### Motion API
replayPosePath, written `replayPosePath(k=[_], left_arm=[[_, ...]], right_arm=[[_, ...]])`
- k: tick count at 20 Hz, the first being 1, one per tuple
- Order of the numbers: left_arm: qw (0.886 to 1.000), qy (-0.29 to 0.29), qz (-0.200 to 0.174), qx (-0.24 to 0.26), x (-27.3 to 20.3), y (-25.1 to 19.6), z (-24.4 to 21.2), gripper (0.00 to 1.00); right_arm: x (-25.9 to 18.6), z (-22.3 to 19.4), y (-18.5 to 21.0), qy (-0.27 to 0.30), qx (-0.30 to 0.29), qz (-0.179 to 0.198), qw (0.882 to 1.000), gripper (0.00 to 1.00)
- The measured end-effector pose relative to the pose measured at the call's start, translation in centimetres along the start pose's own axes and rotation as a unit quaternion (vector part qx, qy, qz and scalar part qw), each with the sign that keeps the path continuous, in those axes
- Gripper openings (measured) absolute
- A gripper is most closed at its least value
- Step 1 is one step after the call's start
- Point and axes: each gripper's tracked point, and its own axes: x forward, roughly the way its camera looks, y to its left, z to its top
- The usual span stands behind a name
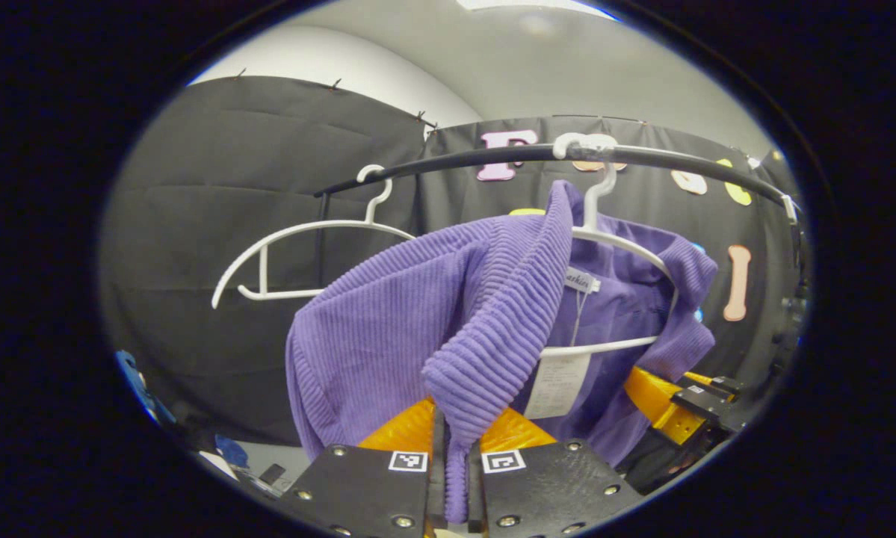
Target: Grasp the clothes on the hanger with both hands and then place them into the laundry hamper below.
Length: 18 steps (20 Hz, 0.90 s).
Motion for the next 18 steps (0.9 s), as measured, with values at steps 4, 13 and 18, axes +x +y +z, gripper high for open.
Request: replayPosePath(k=[4,13,18], left_arm=[[1.000,-0.016,-0.024,0.010,-0.9,-1.2,0.7,0.05],[0.998,-0.021,-0.064,-0.010,-2.7,-2.0,1.3,0.06],[0.996,-0.049,-0.055,-0.040,-4.9,-0.5,3.9,0.06]], right_arm=[[-0.1,0.3,-0.4,-0.007,0.015,0.005,1.000,0.08],[-1.2,1.4,0.2,-0.013,0.003,0.030,0.999,0.00],[-2.1,2.8,-1.2,-0.039,-0.003,0.006,0.999,0.00]])
